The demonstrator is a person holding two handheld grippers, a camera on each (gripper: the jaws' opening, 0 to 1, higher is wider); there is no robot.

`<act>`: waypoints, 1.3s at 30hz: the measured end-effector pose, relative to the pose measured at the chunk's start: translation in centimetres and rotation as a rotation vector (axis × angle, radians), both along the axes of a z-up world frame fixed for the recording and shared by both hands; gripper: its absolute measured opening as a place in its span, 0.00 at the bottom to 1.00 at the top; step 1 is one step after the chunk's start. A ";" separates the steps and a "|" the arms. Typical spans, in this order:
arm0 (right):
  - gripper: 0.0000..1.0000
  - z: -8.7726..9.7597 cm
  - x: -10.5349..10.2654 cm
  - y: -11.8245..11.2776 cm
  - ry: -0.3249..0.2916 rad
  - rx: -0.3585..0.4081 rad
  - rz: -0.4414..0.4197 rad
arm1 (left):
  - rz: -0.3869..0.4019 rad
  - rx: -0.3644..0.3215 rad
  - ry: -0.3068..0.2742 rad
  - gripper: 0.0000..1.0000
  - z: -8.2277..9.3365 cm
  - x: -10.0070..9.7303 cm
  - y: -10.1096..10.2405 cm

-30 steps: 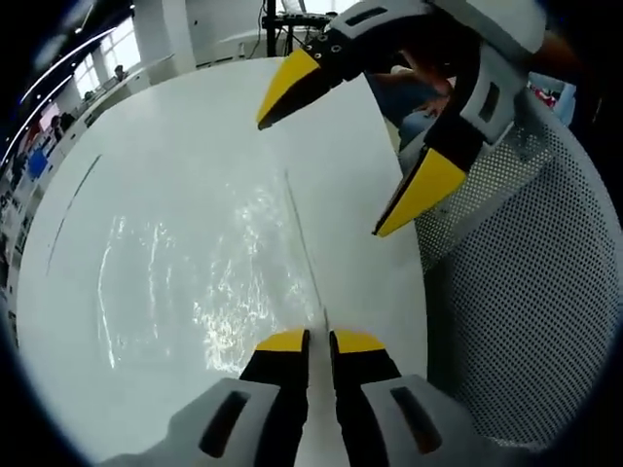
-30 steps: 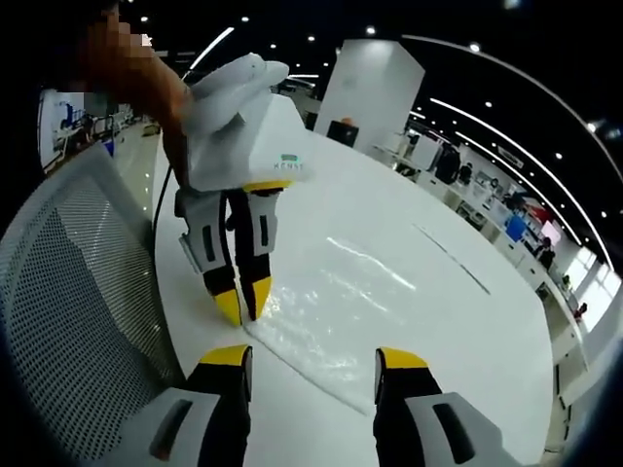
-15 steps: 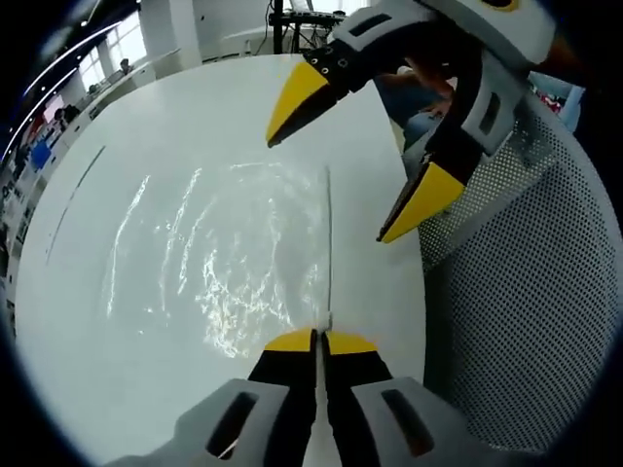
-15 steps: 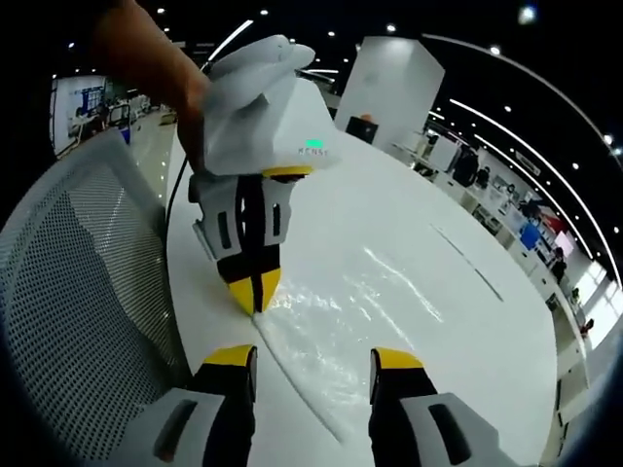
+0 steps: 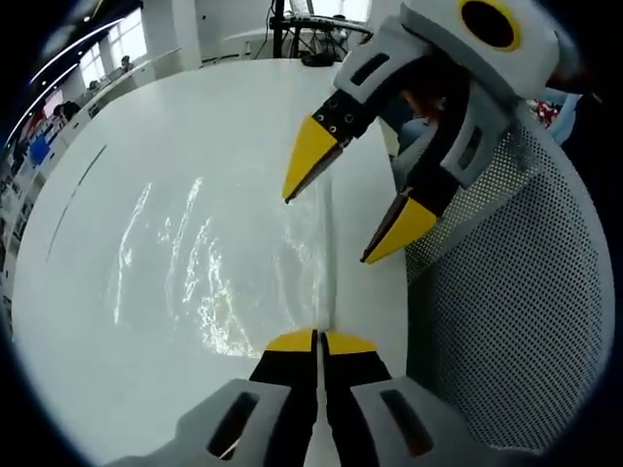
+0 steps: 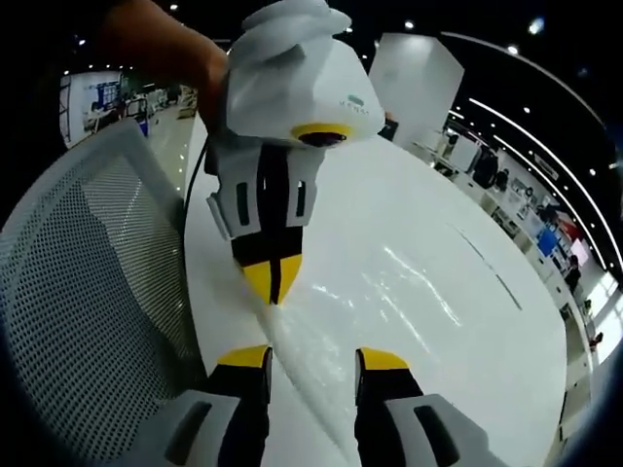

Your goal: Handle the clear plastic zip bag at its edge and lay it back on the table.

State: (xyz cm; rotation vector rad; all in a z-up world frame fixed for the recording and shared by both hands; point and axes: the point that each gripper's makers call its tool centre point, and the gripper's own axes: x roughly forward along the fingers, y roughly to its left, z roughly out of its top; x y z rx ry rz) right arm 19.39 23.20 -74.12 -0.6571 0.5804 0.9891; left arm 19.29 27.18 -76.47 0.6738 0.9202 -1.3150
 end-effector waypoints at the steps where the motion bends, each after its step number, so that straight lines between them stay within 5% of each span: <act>1: 0.30 0.0 0.0 0.1 0.000 0.000 0.004 | -0.001 -0.001 -0.002 0.00 0.2 0.0 0.0; 28: 0.00 0.5 -0.1 1.5 -0.129 -0.096 0.131 | 0.016 -0.051 0.012 0.00 4.2 -0.3 0.1; 39: 0.00 1.2 0.8 1.3 -0.155 -0.081 0.122 | -0.071 -0.072 -0.140 0.07 4.8 0.5 0.3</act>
